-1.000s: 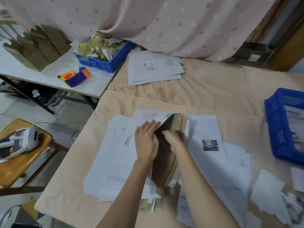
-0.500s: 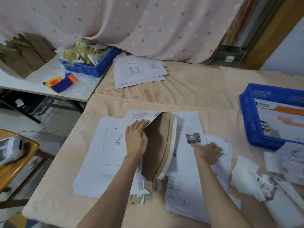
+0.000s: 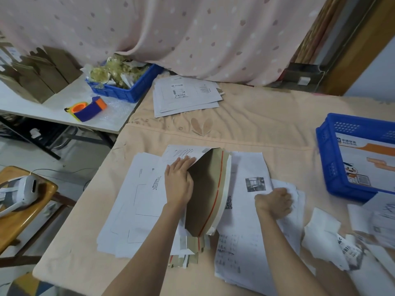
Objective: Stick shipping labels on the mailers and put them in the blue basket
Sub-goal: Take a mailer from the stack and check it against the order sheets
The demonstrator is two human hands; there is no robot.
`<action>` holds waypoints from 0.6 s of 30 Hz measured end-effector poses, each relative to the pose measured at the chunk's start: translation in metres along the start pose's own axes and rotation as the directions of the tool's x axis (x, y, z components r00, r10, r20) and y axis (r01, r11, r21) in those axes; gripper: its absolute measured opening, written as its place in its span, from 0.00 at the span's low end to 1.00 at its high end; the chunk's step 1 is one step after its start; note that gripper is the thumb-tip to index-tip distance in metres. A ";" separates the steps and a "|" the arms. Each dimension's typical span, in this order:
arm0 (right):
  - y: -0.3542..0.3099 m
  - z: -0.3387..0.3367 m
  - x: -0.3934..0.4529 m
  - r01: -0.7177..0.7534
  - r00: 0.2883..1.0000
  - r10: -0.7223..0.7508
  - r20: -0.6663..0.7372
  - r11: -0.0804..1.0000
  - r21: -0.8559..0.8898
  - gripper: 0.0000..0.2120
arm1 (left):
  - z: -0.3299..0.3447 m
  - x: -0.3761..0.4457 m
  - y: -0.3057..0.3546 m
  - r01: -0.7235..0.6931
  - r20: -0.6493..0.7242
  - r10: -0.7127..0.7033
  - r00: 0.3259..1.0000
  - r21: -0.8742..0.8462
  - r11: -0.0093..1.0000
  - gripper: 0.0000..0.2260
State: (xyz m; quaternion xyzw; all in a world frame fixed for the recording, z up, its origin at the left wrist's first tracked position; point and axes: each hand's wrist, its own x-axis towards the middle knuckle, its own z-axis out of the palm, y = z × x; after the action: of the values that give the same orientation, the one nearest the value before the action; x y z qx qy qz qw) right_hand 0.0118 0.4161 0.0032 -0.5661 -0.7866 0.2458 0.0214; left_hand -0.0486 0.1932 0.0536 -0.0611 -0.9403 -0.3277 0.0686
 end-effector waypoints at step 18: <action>0.005 -0.075 0.014 -0.047 0.999 0.050 0.016 0.725 0.687 0.17 | 0.010 0.000 0.003 0.001 0.127 -0.010 0.992 0.072 0.997 0.22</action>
State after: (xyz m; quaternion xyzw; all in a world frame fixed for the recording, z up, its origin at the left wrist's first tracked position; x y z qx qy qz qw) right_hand 0.0352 0.4569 0.0638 -0.5386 -0.6247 0.5188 0.2245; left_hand -0.0494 0.2021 0.0482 -0.0767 -0.9541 -0.2892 0.0095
